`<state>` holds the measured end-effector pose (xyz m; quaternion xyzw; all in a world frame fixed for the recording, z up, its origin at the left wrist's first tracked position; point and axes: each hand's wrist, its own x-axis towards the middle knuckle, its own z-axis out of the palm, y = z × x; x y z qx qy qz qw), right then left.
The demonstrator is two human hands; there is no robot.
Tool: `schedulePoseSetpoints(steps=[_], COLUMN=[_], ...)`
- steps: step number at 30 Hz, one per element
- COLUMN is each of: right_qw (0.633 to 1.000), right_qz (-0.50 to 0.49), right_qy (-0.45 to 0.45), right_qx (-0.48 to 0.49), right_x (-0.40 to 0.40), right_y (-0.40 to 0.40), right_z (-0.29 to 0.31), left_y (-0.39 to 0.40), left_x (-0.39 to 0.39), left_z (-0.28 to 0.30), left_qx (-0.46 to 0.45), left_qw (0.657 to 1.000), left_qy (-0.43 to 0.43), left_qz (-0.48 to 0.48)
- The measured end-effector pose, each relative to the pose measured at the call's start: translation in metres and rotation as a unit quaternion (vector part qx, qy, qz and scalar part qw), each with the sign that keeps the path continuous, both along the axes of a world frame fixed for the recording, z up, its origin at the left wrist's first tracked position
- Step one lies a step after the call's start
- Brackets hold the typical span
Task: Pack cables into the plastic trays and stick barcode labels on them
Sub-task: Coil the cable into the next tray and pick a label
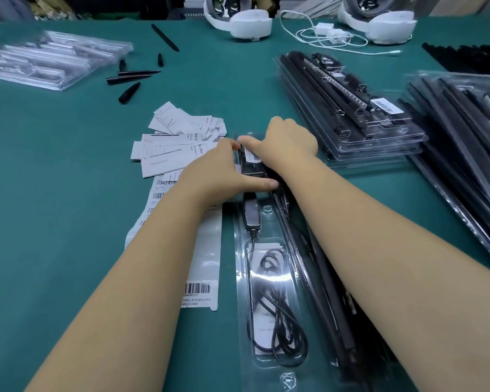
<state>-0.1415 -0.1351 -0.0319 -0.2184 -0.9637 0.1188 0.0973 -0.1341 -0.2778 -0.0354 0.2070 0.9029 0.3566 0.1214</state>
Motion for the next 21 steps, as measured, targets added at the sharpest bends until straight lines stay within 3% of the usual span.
schedulePoseSetpoints(steps=[10, 14, 21], right_qw=[0.992, 0.982, 0.975], right_qz=[0.128, 0.182, 0.220], right_qy=[0.002, -0.042, -0.024], right_qx=[-0.022, 0.004, -0.015], right_x=[0.015, 0.020, 0.040], right_y=[0.004, 0.005, 0.002], right_z=[0.001, 0.001, -0.002], left_y=[0.000, 0.001, -0.004], left_x=[-0.002, -0.003, 0.006], left_z=[0.000, 0.002, 0.009], left_qx=[-0.023, -0.033, 0.003], left_qw=[1.000, 0.999, 0.995], left_qy=[0.021, 0.023, 0.037], left_qz=[0.006, -0.003, -0.089])
